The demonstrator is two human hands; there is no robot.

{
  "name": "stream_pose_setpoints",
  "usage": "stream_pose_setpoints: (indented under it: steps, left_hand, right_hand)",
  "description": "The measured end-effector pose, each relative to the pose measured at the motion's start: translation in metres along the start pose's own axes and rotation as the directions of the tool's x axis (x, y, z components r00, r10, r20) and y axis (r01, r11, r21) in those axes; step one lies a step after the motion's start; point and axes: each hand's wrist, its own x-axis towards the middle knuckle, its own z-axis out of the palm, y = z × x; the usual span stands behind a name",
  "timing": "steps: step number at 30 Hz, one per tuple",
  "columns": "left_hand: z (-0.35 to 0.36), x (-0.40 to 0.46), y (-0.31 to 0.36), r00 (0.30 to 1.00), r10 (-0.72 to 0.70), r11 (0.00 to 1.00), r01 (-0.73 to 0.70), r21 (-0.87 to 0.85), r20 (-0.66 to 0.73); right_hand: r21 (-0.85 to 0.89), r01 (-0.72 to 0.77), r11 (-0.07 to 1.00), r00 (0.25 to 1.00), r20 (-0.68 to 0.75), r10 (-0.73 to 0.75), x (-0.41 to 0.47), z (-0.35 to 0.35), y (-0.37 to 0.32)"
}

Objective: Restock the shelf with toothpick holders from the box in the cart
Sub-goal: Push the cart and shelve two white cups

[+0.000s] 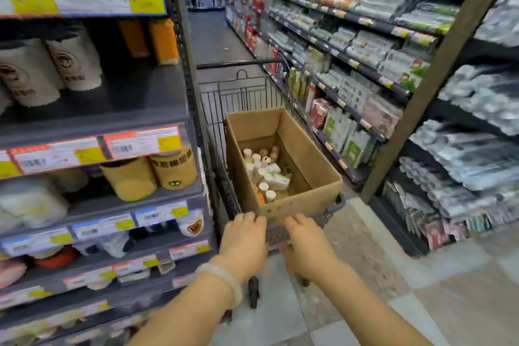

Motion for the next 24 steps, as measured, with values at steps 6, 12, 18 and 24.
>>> stream_pose_setpoints:
  steps: [6, 12, 18, 24]
  left_hand:
    - [0.014, 0.043, 0.052, 0.995, -0.066, 0.996, 0.071, -0.054, 0.079]
    - [0.019, 0.077, 0.056, 0.984, -0.137, 0.987, 0.145, -0.068, 0.112]
    - [0.019, 0.146, 0.038, 0.976, -0.185, 0.973, 0.198, -0.119, 0.113]
    - [0.020, 0.226, 0.013, 0.956, -0.237, 0.955, 0.262, -0.139, 0.174]
  right_hand:
    - [0.042, 0.002, 0.999, 1.000, 0.030, -0.004, 0.014, -0.004, 0.074]
    - [0.068, 0.032, 0.997, 0.997, 0.065, -0.036, 0.053, -0.012, 0.108]
    - [0.115, 0.055, 0.992, 0.996, 0.070, -0.063, 0.116, -0.013, 0.129]
    - [0.082, -0.016, 0.996, 0.992, 0.126, 0.006, 0.200, -0.014, 0.158]
